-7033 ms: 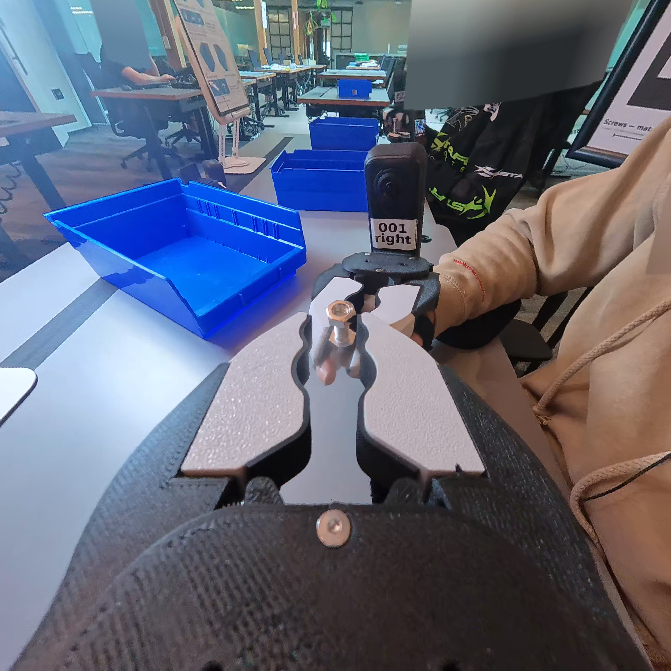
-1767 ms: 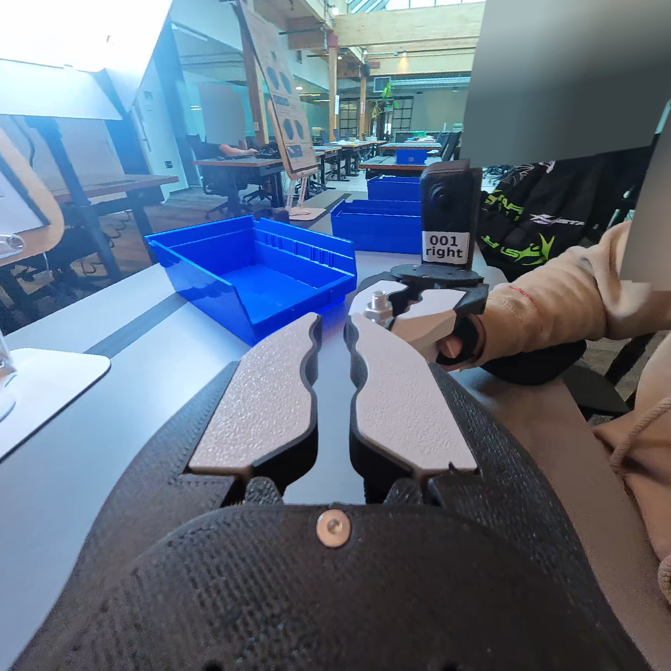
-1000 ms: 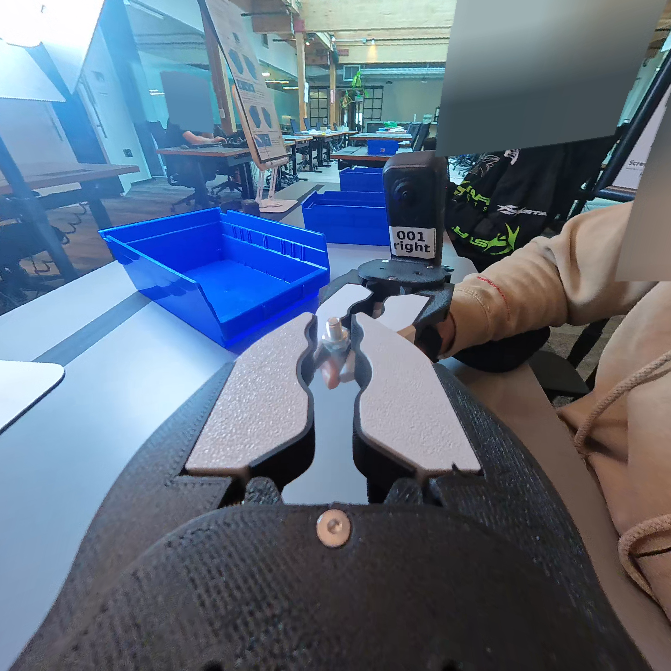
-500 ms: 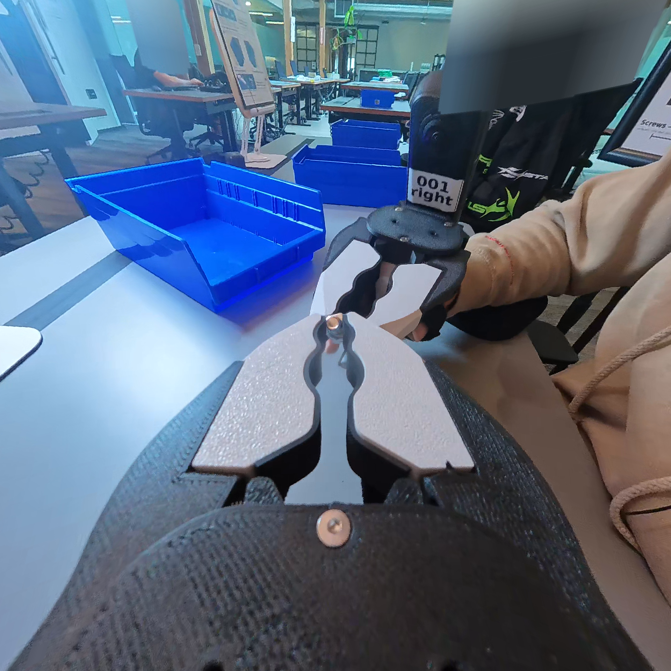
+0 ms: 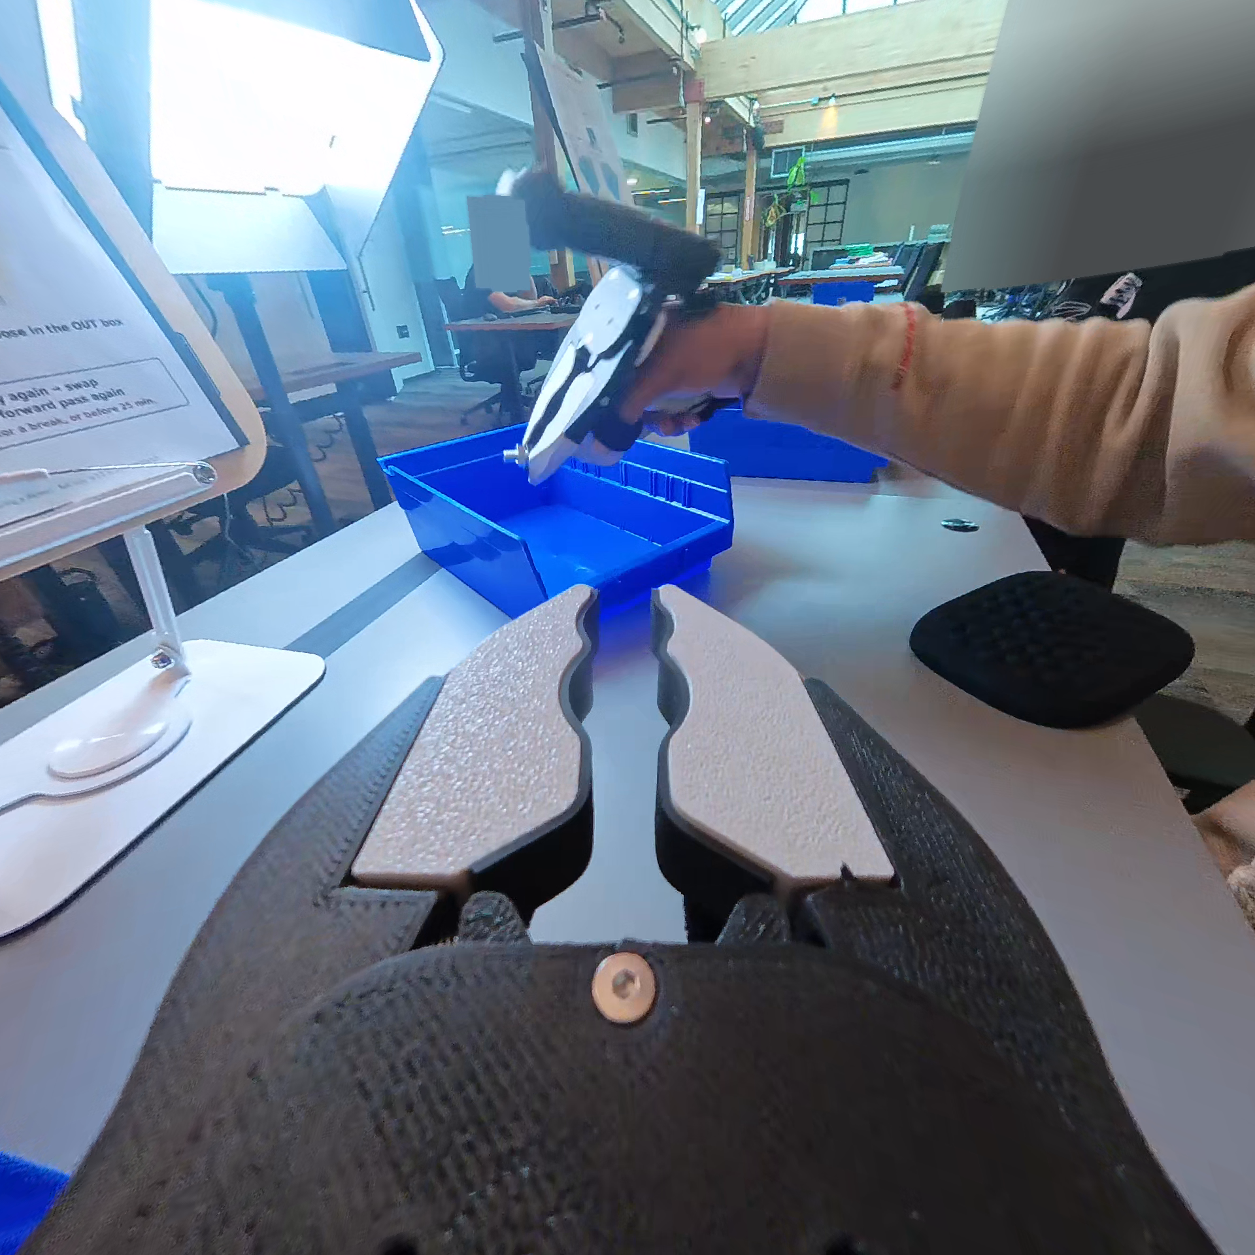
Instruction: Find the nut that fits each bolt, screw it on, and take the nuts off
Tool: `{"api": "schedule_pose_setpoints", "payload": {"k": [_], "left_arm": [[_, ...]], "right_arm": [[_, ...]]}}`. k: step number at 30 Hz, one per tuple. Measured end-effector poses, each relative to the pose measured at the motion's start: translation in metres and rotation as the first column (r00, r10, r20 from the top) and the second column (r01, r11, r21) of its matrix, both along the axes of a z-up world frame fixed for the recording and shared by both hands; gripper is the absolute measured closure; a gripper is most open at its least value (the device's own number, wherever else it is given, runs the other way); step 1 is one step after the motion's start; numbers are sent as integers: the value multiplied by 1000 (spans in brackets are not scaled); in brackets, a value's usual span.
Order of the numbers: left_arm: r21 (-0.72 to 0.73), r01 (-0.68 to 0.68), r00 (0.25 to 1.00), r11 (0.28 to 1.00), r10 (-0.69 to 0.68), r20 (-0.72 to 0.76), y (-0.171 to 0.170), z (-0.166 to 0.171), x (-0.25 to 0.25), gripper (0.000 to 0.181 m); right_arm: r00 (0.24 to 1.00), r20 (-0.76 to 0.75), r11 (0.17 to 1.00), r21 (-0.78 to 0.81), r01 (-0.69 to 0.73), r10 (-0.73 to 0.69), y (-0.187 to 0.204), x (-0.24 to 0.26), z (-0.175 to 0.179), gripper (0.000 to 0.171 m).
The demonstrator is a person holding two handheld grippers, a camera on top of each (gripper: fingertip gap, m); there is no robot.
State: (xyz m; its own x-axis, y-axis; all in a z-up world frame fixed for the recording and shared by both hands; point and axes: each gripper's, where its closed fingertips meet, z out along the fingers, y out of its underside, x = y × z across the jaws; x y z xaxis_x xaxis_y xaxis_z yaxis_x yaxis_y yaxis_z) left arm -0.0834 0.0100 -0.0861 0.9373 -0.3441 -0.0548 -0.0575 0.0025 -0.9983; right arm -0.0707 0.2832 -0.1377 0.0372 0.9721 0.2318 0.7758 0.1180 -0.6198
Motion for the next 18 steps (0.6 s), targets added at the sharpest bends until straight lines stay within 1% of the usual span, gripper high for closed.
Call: {"api": "schedule_pose_setpoints", "payload": {"k": [1, 3, 5, 9, 12, 15, 18], "left_arm": [[3, -4, 1000, 1000, 4, -10, -1, -1, -1, 168], [9, -20, 1000, 1000, 20, -19, -2, -2, -3, 169], [11, -37, 999, 999, 37, -11, -3, -3, -7, 170], [20, -118, 993, 993, 118, 3, -9, -5, -24, 171], [17, -197, 980, 980, 197, 15, -14, -7, -44, 172], [19, -280, 960, 960, 280, -5, -19, -8, -67, 172], [18, -349, 937, 937, 349, -14, -23, -8, -87, 172]], "right_arm": [[996, 80, 999, -6, 48, -47, 18, 2, -12, 156], [974, 184, 989, -35, 144, -135, 43, 4, -38, 156], [944, 265, 969, -96, 228, -196, 52, 4, -66, 156], [905, 325, 923, -176, 342, -273, 55, 0, -100, 156], [882, 362, 907, -178, 381, -300, 55, 4, -113, 156], [875, 390, 899, -207, 386, -286, 50, 8, -121, 156], [881, 375, 891, -233, 390, -288, 47, 7, -122, 152]]}}
